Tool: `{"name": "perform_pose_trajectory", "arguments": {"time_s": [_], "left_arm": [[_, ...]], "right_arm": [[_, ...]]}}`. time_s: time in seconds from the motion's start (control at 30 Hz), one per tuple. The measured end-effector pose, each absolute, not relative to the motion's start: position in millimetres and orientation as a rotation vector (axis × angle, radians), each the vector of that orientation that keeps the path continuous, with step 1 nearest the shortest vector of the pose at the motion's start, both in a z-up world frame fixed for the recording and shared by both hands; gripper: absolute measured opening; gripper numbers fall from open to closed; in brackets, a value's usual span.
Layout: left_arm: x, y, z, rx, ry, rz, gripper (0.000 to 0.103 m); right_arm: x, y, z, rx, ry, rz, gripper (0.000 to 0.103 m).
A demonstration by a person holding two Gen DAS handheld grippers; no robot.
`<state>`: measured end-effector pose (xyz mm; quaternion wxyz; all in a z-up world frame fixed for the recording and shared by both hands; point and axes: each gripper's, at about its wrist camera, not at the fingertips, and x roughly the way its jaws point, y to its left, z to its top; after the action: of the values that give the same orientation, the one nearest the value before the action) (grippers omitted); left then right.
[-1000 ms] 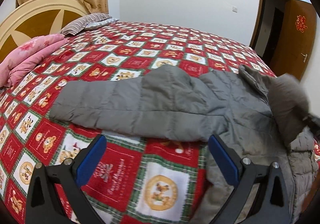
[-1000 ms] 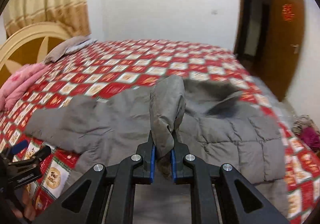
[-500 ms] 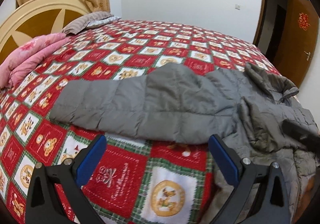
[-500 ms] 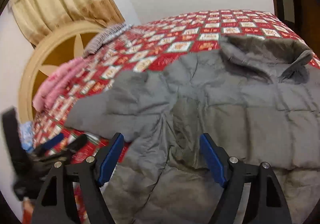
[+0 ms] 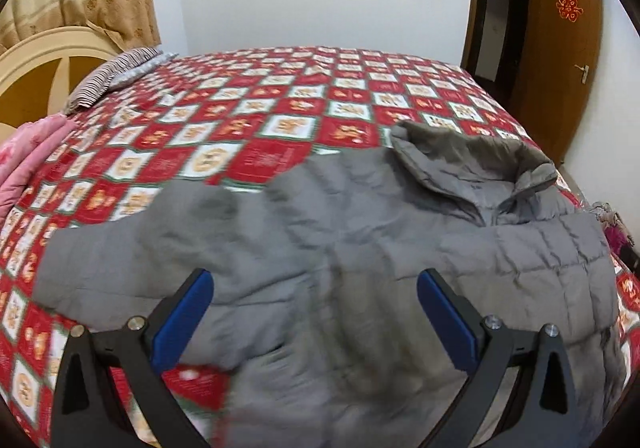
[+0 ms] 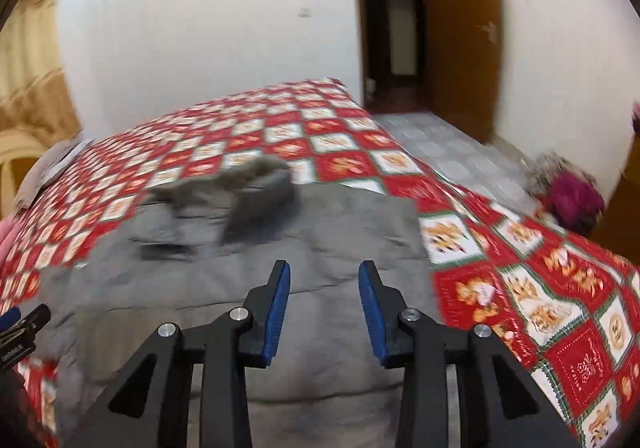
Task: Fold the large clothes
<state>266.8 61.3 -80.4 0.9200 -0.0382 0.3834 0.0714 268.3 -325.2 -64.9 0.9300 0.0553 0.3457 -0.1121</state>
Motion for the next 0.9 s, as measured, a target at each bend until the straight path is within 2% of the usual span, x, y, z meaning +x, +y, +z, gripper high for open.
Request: {"name": "perform_pose_trajectory", "arguments": {"time_s": [0.3,0.4,0.57,0.73,0.9], "left_arm": [[285,35,-153,0.061,0.884,0.329,0.103],[285,33,-154,0.062,0.875,0.335,0.103],[281,41,-143,0.036,0.885,0.263,0.101],[217,128,-89,-0.138,0.72,0.284,0.103],[163,284,-86,-0.359,0.703,0.649,0.103]], "right_arm": [[287,-345,-141,0.177,0.836,-0.26,0.037],[288,-339,-148,0.159,0.837,-0.265,0.038],[289,-327,-151,0.094,0.833,-0.289,0.047],[288,-334,-153,0.128,0.826,-0.258,0.068],[289,-328,-153,0.096,0.829,-0.264,0.072]]}}
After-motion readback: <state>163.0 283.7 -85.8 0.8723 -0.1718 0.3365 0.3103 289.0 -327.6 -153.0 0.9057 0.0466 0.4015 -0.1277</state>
